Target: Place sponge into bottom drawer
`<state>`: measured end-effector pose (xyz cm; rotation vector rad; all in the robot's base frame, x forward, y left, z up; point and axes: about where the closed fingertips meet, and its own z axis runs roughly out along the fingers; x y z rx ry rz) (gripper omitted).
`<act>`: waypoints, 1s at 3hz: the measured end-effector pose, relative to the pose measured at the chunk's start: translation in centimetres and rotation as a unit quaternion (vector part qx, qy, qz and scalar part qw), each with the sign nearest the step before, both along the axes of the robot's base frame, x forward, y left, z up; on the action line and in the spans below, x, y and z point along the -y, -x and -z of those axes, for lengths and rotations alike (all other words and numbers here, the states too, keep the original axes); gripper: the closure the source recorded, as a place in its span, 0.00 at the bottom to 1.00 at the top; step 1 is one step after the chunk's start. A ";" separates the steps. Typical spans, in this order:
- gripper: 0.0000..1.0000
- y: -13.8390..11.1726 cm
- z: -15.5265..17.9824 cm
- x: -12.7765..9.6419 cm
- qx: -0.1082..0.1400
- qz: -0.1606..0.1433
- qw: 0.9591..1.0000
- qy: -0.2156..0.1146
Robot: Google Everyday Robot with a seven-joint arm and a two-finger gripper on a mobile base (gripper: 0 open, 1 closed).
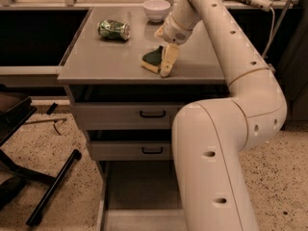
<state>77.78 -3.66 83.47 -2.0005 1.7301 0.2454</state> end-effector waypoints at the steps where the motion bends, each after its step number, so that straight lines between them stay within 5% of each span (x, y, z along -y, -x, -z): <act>1: 0.19 -0.5 0.2 -0.4 0.005 0.002 1.000 -0.004; 3: 0.65 -0.5 0.2 -0.4 0.006 0.002 1.000 -0.004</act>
Offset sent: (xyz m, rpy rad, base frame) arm 0.0042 0.0033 -0.0014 0.0061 -0.0096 -0.0033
